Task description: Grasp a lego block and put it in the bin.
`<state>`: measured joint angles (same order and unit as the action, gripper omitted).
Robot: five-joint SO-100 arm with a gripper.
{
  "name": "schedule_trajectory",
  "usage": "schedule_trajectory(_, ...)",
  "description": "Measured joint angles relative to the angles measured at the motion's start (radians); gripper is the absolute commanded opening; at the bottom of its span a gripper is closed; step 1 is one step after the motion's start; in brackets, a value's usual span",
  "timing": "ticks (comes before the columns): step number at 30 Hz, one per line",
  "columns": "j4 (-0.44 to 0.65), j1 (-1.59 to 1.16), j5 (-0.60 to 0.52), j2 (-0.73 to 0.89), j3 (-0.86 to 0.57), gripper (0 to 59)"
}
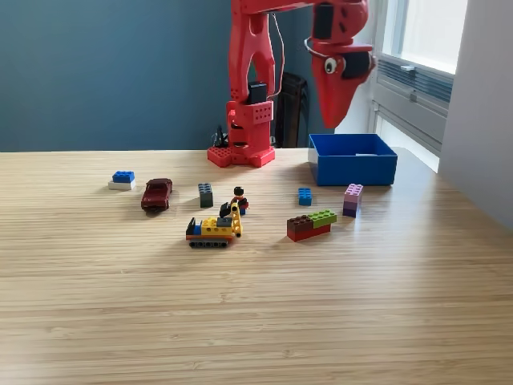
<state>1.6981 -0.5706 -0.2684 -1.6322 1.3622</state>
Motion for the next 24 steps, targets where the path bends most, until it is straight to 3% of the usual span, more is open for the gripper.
schedule_trajectory(11, -0.029, 0.511, 0.158, 0.000, -0.029, 0.1)
schedule_trajectory(24, -0.035, 0.551, 0.161, 0.000, -0.020, 0.1)
